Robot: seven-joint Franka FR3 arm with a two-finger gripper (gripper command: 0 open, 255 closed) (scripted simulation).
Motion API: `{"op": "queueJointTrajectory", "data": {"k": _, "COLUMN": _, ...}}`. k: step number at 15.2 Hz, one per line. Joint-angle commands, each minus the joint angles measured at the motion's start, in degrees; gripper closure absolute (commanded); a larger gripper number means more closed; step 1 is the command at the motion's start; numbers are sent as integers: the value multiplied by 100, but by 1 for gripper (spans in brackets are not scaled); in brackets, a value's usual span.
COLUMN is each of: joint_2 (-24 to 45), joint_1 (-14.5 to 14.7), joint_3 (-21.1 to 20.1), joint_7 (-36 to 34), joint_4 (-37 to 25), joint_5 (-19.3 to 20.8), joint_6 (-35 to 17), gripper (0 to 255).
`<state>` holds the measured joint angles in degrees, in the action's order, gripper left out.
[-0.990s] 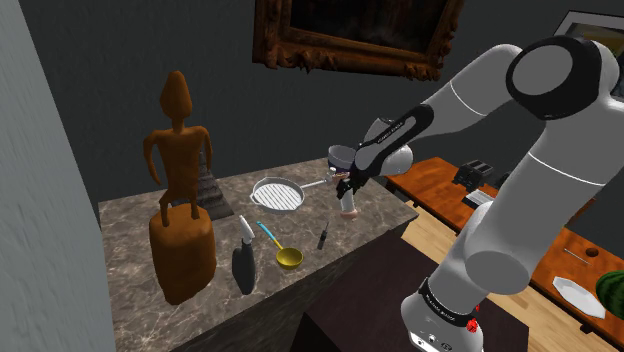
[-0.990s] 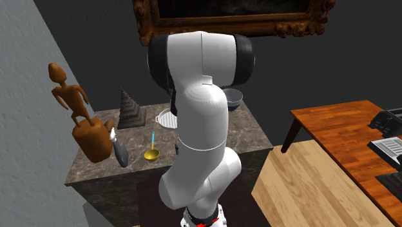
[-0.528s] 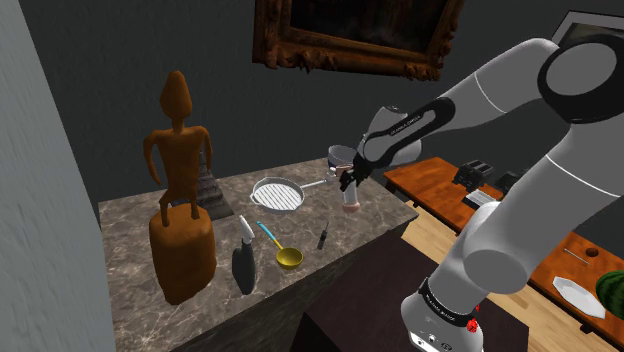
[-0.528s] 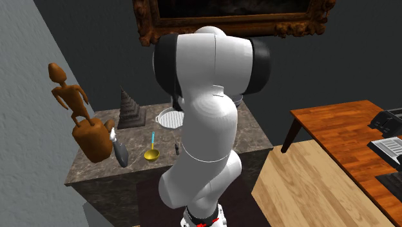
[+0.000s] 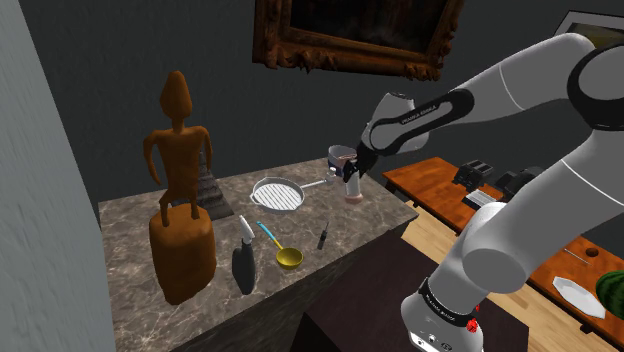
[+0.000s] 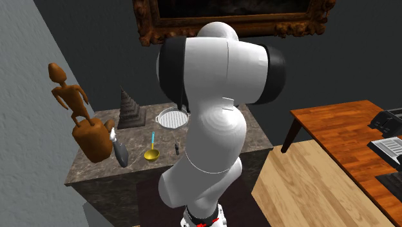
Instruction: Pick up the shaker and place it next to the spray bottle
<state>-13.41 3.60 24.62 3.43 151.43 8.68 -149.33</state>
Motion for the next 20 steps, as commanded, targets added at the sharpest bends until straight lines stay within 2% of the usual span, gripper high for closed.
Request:
{"op": "queueJointTrajectory", "data": {"k": 1, "joint_2": -148, "joint_1": -29, "joint_3": -36, "joint_7": -43, "joint_4": -59, "joint_5": 57, "joint_6": 206, "gripper": 255}}
{"op": "queueJointTrajectory", "data": {"k": 20, "joint_2": -1110, "joint_1": -124, "joint_3": -333, "joint_7": -202, "joint_4": -846, "joint_5": 191, "joint_6": 1936, "gripper": 255}}
